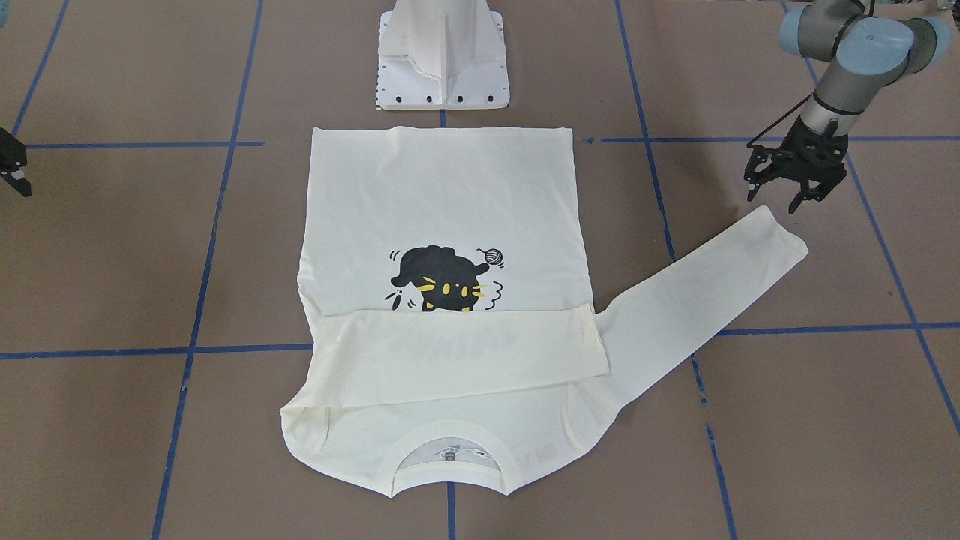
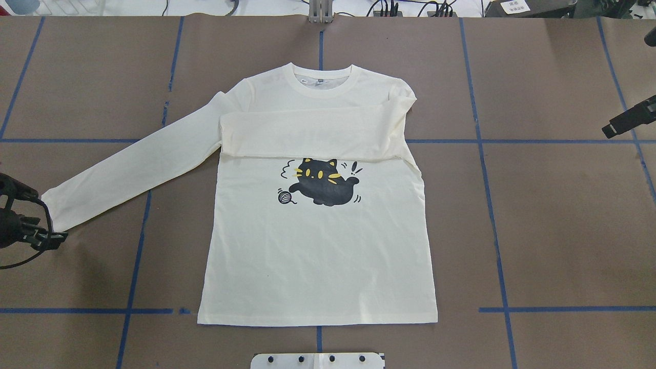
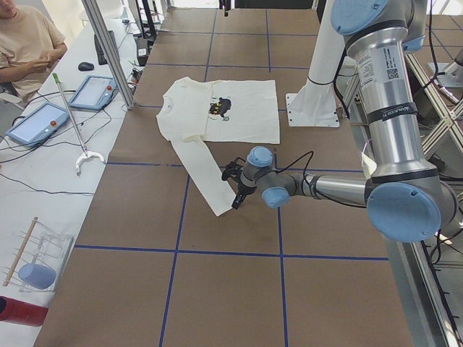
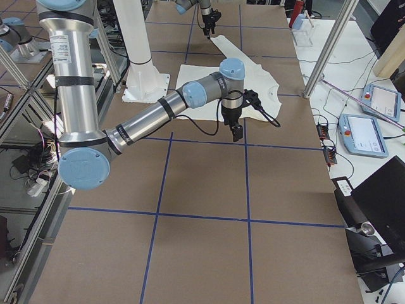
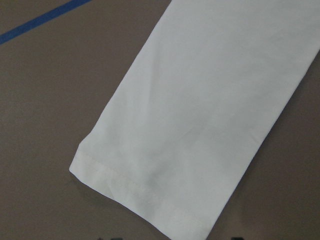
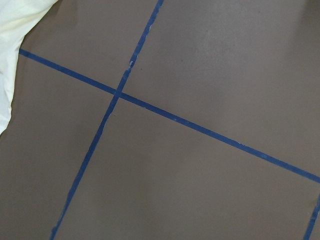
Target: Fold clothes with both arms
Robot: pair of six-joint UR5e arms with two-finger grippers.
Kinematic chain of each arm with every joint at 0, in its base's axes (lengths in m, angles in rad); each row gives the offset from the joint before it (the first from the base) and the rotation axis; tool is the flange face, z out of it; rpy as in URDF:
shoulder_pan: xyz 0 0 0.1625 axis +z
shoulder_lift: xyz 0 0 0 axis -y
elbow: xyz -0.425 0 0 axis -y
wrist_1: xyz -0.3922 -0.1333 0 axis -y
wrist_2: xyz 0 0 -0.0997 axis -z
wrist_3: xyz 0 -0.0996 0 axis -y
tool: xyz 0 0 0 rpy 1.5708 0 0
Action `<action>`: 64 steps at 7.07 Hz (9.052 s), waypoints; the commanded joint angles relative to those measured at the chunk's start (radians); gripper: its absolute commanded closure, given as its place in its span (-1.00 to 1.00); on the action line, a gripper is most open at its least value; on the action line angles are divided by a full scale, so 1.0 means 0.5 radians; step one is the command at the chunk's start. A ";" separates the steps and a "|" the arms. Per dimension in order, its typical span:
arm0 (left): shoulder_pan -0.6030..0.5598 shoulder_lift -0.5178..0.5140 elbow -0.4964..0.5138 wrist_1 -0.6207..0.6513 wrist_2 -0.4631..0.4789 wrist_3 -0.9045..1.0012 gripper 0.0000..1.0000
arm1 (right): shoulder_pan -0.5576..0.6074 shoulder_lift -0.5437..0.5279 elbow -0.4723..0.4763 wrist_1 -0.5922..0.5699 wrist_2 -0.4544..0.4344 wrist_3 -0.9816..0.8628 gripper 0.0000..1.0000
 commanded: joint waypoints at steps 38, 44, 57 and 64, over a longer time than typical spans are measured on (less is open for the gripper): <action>0.219 -2.622 1.173 0.660 0.374 -0.770 -1.00 | 0.168 0.039 -0.110 0.000 -0.006 0.012 -1.00; -0.625 -1.663 0.512 0.697 -0.224 0.586 -1.00 | -0.865 0.935 -0.318 0.003 -0.719 1.094 -0.91; -0.731 -1.562 0.512 0.663 -0.442 0.634 -1.00 | -1.452 1.654 -1.675 0.503 -1.665 1.482 0.38; -0.721 -1.574 0.503 0.660 -0.442 0.521 -1.00 | -1.223 1.400 -1.399 0.451 -1.696 0.875 1.00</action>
